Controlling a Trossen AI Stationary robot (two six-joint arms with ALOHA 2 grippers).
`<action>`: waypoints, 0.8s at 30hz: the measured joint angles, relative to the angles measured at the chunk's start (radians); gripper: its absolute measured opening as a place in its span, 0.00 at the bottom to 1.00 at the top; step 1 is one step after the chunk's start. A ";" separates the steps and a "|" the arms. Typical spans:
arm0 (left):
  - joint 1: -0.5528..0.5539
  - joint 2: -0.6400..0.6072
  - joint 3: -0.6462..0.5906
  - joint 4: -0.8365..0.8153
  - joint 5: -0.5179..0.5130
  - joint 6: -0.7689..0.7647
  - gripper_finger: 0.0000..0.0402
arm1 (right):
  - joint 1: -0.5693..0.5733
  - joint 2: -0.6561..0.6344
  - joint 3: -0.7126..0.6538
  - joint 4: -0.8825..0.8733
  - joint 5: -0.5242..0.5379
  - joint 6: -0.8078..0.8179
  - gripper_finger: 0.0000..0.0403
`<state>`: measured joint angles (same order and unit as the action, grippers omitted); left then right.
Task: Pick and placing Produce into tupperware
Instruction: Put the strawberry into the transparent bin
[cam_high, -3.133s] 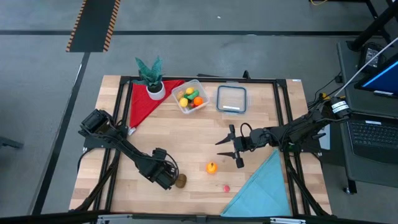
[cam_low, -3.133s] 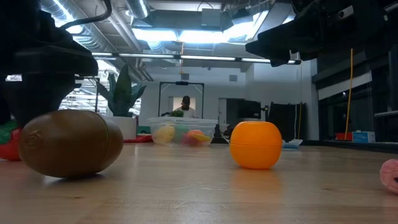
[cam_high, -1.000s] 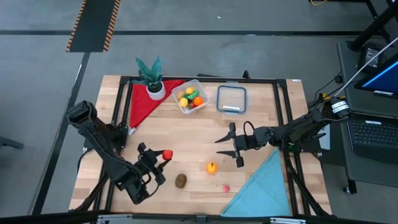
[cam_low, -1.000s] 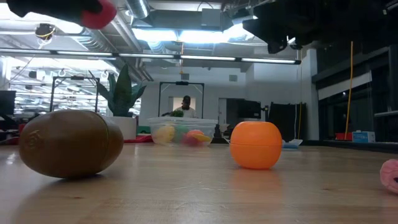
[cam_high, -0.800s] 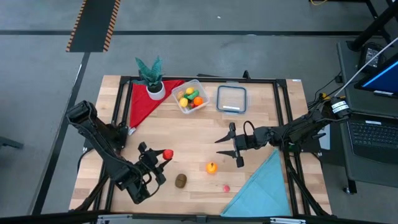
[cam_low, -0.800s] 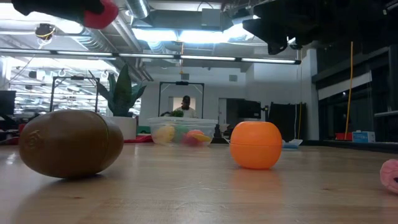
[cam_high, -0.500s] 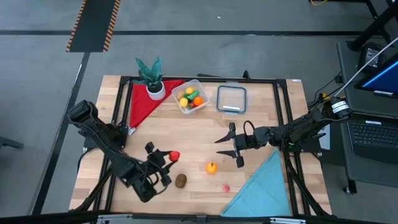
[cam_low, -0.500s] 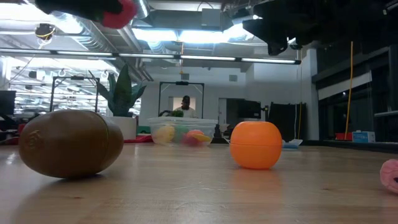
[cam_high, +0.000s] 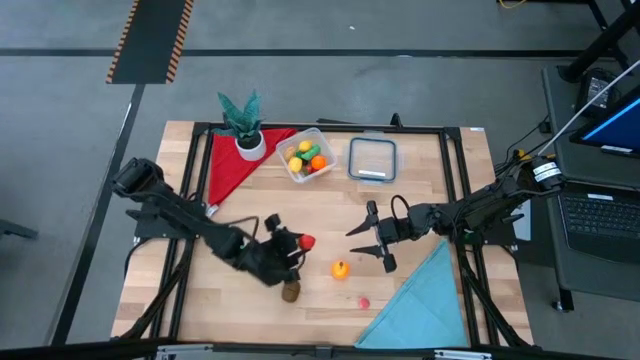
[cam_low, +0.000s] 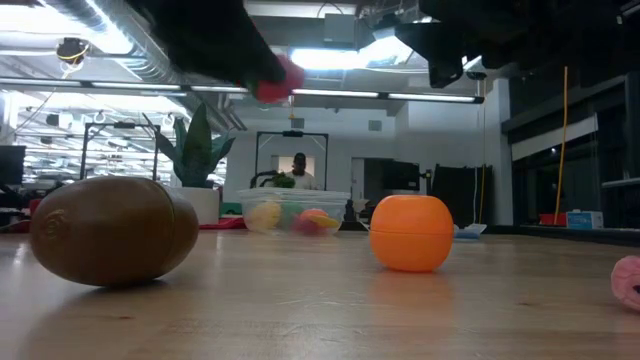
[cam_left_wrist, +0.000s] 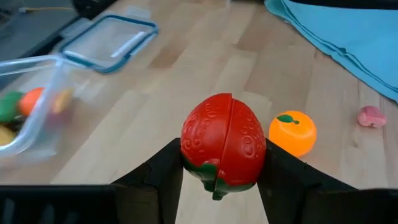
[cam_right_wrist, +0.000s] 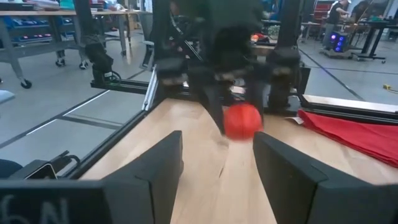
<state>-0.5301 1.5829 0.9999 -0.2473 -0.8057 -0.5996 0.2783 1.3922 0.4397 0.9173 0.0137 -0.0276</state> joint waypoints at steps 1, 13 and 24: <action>0.022 0.000 -0.021 0.048 0.026 0.036 0.40 | 0.000 0.000 0.000 0.000 0.000 -0.004 0.50; 0.235 -0.016 -0.153 0.509 0.282 0.407 0.40 | -0.015 -0.045 -0.030 -0.046 0.176 0.018 0.50; 0.437 -0.015 -0.323 0.962 0.524 0.499 0.40 | -0.036 -0.180 -0.131 -0.046 0.279 0.050 0.50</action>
<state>-0.0936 1.5677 0.6773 0.7150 -0.2817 -0.1009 0.2420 1.2126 0.3089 0.8708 0.2927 0.0219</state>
